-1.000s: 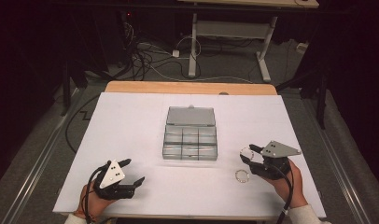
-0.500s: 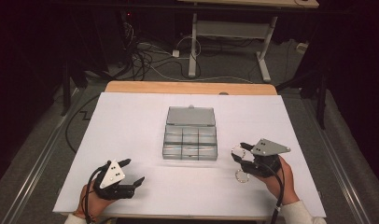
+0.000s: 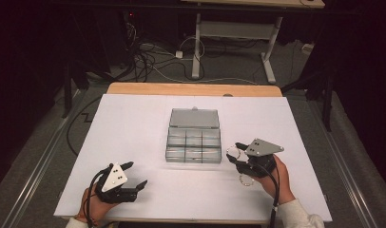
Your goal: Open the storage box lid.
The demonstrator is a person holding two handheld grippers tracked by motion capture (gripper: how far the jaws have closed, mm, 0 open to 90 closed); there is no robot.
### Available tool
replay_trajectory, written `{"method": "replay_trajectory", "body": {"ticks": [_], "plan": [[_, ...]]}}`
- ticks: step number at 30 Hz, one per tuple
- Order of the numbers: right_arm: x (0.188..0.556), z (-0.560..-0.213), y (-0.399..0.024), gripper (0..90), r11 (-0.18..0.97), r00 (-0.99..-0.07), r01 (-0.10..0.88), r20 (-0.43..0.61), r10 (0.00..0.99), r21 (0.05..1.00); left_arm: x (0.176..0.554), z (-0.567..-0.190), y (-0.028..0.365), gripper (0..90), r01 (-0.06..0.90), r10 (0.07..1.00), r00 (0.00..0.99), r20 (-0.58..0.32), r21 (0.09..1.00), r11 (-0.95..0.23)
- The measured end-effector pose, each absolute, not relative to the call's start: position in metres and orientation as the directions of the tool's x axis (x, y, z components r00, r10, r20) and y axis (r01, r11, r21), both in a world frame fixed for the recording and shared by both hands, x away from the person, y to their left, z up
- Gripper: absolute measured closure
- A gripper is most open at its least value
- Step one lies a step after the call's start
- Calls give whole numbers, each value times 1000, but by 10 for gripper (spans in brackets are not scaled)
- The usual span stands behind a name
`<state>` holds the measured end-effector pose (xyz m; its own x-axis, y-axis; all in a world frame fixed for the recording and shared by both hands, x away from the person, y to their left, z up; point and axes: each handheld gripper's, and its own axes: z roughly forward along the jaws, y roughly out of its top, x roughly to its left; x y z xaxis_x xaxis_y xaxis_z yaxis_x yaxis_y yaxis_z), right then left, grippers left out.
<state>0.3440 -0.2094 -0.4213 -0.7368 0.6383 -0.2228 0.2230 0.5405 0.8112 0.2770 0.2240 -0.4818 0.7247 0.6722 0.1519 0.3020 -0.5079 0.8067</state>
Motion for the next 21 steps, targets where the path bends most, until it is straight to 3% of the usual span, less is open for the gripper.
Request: {"method": "replay_trajectory", "body": {"ticks": [21], "plan": [[361,-415,-178,483,544,-765,194,-221,605,816,279,-483,227,214,313,679,722,132,813,-491]]}}
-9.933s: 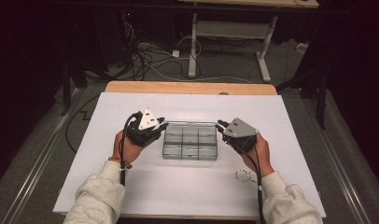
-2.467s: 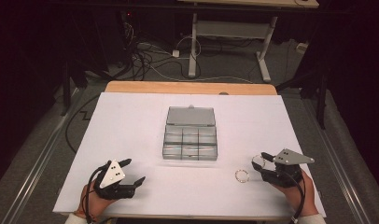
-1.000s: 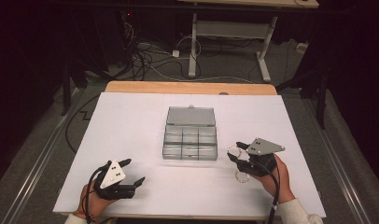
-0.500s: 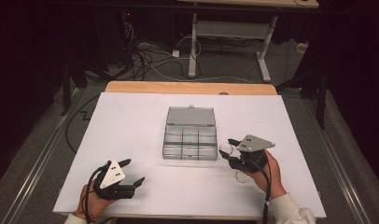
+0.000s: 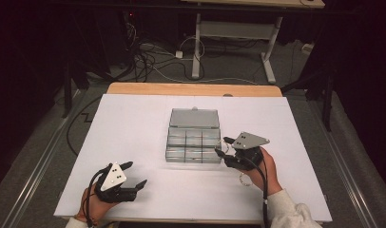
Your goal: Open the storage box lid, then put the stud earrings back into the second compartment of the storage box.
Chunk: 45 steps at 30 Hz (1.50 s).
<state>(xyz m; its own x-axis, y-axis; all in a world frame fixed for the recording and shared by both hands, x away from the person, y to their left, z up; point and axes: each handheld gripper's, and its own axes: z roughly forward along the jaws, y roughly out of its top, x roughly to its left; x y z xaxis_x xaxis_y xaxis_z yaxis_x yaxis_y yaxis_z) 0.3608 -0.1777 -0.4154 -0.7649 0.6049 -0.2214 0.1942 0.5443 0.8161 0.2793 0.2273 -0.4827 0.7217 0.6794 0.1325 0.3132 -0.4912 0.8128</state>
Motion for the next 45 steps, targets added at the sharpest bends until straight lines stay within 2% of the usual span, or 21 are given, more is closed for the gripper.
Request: {"method": "replay_trajectory", "body": {"ticks": [31,45], "plan": [[400,-411,-123,483,600,-796,162,-255,548,784,282,-481,226,214,297,669,731,139,817,-495],[424,-424,-100,483,631,-799,202,-246,548,749,281,-482,224,214,294,659,738,146,809,-509]]}}
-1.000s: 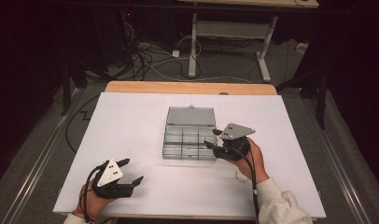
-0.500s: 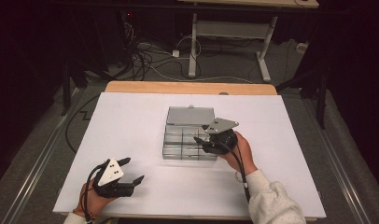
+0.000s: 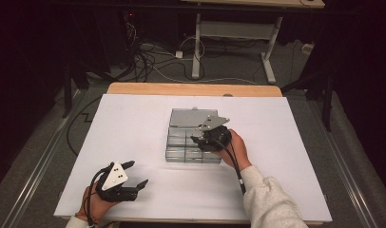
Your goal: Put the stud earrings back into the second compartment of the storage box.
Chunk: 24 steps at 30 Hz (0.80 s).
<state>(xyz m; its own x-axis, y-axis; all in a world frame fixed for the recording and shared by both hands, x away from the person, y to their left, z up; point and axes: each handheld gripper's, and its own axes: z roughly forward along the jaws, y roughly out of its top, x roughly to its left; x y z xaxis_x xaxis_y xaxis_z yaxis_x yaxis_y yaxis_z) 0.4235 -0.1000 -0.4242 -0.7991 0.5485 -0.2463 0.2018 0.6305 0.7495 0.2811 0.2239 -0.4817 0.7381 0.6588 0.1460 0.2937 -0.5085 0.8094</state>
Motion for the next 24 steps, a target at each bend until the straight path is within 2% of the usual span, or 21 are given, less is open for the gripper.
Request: {"method": "replay_trajectory", "body": {"ticks": [13,24], "plan": [[439,-435,-84,482,695,-804,209,-283,522,688,281,-482,224,214,294,659,738,145,811,-507],[442,-438,-82,460,698,-807,219,-275,522,682,282,-482,224,214,299,660,737,143,808,-508]]}}
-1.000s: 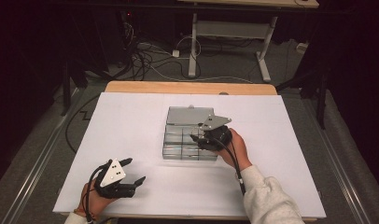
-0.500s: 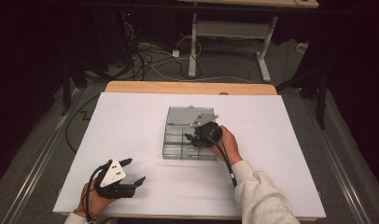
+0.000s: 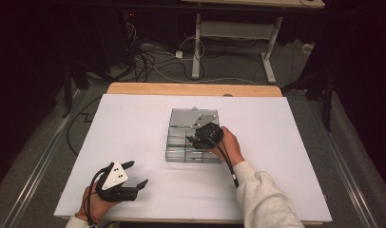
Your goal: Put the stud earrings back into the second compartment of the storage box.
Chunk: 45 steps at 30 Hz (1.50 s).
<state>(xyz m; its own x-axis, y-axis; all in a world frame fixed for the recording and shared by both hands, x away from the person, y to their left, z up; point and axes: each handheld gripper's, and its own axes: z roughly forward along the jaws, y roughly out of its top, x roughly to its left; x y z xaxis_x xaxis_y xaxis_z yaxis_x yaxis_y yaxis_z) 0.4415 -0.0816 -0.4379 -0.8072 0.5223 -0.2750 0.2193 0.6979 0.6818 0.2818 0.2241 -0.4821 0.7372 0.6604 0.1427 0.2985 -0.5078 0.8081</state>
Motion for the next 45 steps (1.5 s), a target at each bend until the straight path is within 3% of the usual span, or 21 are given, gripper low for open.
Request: {"method": "replay_trajectory", "body": {"ticks": [16,33,40,45], "plan": [[428,-420,-100,469,619,-788,207,-245,564,758,282,-483,223,214,296,659,735,160,798,-525],[407,-408,-124,313,553,-758,222,-214,616,803,282,-483,221,215,290,653,739,167,796,-532],[396,-408,-144,291,489,-763,243,-146,629,838,282,-483,220,215,290,651,739,170,793,-536],[389,-408,-155,272,484,-747,241,-158,646,841,282,-483,220,215,290,651,739,171,792,-537]]}}
